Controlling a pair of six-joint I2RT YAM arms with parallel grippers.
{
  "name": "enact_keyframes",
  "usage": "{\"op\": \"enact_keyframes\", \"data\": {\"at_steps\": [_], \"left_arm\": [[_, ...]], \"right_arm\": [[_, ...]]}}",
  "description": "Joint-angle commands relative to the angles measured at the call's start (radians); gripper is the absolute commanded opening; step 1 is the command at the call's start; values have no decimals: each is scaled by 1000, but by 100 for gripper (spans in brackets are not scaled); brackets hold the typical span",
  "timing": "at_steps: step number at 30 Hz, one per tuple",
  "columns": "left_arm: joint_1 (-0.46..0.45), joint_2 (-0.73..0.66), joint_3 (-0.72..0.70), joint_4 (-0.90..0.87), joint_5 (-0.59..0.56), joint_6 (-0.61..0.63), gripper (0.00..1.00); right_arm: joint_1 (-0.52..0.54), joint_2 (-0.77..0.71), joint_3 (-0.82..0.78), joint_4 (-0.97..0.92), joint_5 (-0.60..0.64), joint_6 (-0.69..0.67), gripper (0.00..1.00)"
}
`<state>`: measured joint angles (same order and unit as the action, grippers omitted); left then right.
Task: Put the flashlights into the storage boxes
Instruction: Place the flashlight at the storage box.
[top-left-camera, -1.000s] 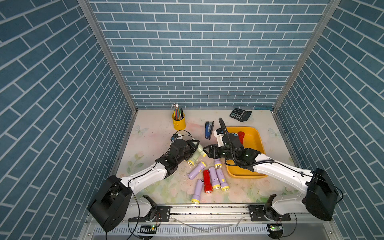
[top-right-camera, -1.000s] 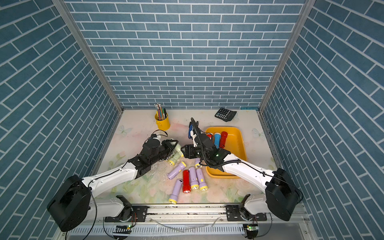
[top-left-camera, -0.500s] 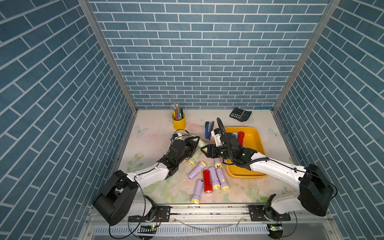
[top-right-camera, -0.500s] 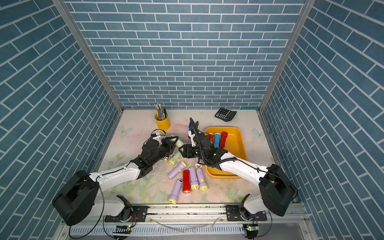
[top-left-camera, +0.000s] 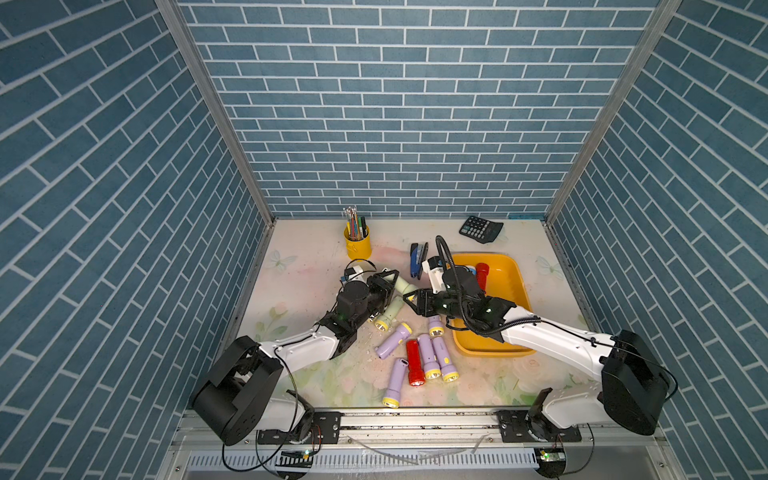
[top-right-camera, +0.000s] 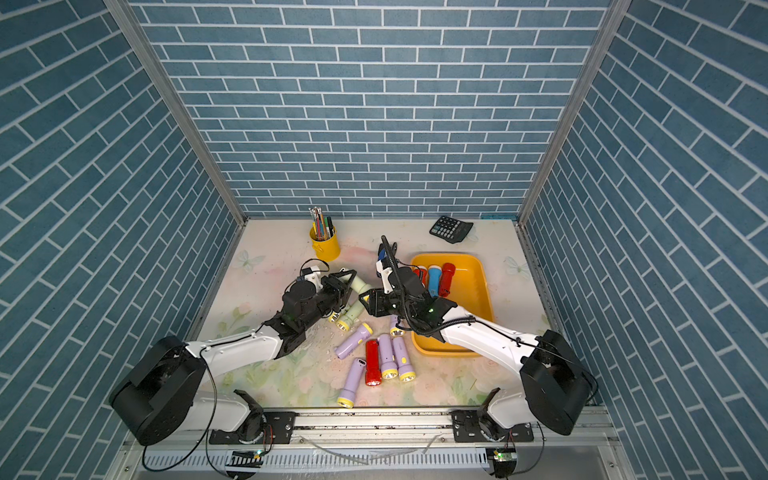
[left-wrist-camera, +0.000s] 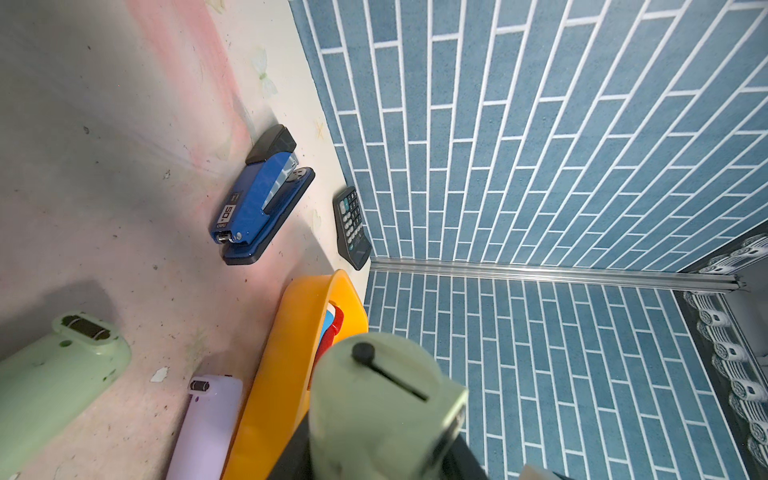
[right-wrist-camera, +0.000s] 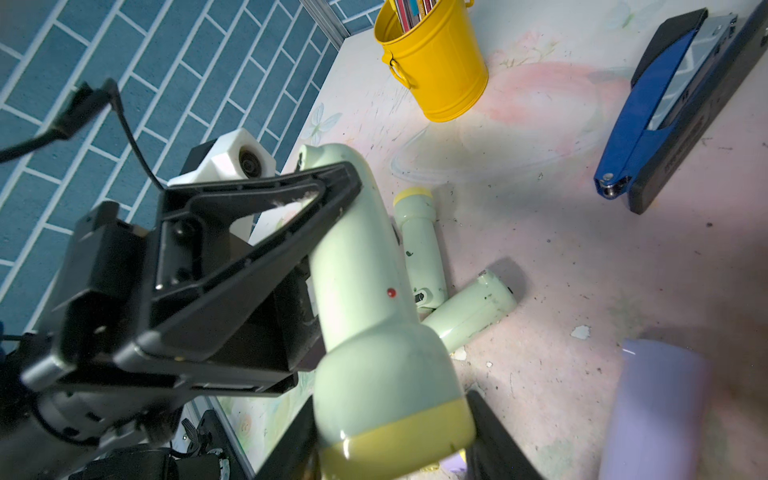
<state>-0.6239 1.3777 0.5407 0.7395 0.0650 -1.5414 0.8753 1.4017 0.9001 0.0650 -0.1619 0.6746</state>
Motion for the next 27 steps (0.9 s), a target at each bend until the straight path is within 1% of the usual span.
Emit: {"op": "enact_keyframes", "data": {"at_steps": [1,4,7,11,15,17,21,25,27], "left_arm": [[-7,2,-7,51,27,-8,47],[-8,-20,-16,7,15,14,59],[-7,-64,-16,-89,-1,77,67],[-6,-145,0,-269,-46,188,75],[-6,-228,29,-431,-111,327,76],[-6,-268,56,-520,-135,431,76],[-7,-314,99,-610,-148,694,73],[-6,-319,154,-713,-100,1010,68],[-6,-311,206,-759,-45,1170,63]], "right_arm": [[5,-24,-13,56,-4,-4,33],[-3,-33,-14,15,-5,-9,30],[-22,-50,-15,-53,-7,-16,28],[-60,-83,-18,-150,-29,-49,25],[-115,-114,-8,-246,-83,-94,23],[-148,-122,9,-312,-117,-129,22],[-197,-124,63,-437,-181,-217,22],[-235,-93,145,-575,-250,-318,21],[-244,-74,182,-639,-277,-371,21]]}}
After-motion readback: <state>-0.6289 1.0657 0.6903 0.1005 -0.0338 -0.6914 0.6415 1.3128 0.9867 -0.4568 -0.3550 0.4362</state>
